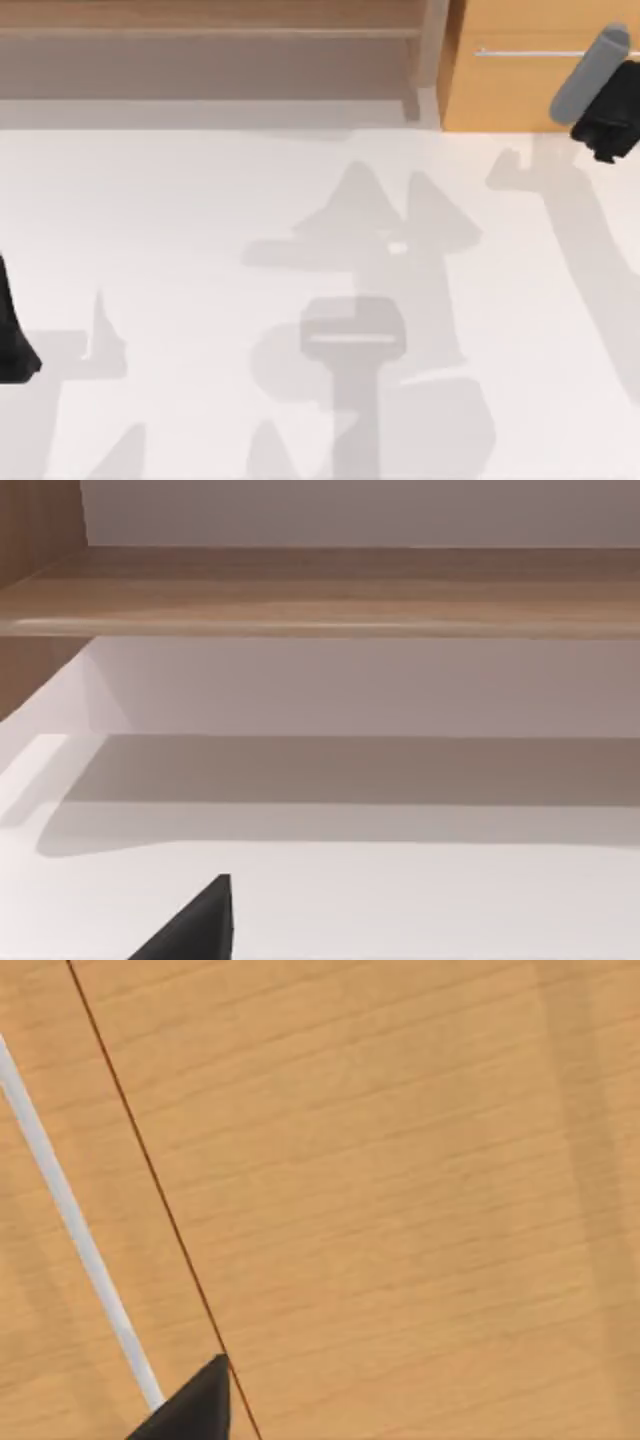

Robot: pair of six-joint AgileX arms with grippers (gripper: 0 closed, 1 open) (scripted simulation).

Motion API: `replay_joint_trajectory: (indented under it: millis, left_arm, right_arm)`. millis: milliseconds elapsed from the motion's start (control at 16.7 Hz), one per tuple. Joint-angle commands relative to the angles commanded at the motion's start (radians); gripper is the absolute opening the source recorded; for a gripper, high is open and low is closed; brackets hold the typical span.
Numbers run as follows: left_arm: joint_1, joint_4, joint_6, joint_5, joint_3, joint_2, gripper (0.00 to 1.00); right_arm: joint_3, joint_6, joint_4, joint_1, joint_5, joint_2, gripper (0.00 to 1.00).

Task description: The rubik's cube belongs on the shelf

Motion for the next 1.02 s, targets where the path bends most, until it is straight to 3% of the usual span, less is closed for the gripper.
replay_joint_trajectory:
  millis: [420,1020]
  left_arm:
    - [0.0,0.0,0.0,0.0,0.0,0.0,1.0]
    - [0.0,0.0,0.0,0.0,0.0,0.0,1.0]
  right_arm:
    - [0.171,-0.277,0.262,0.01,0.055,0.422,1.0]
    - [0.213,-0.297,0.265,0.005,0.054,0.463,1.0]
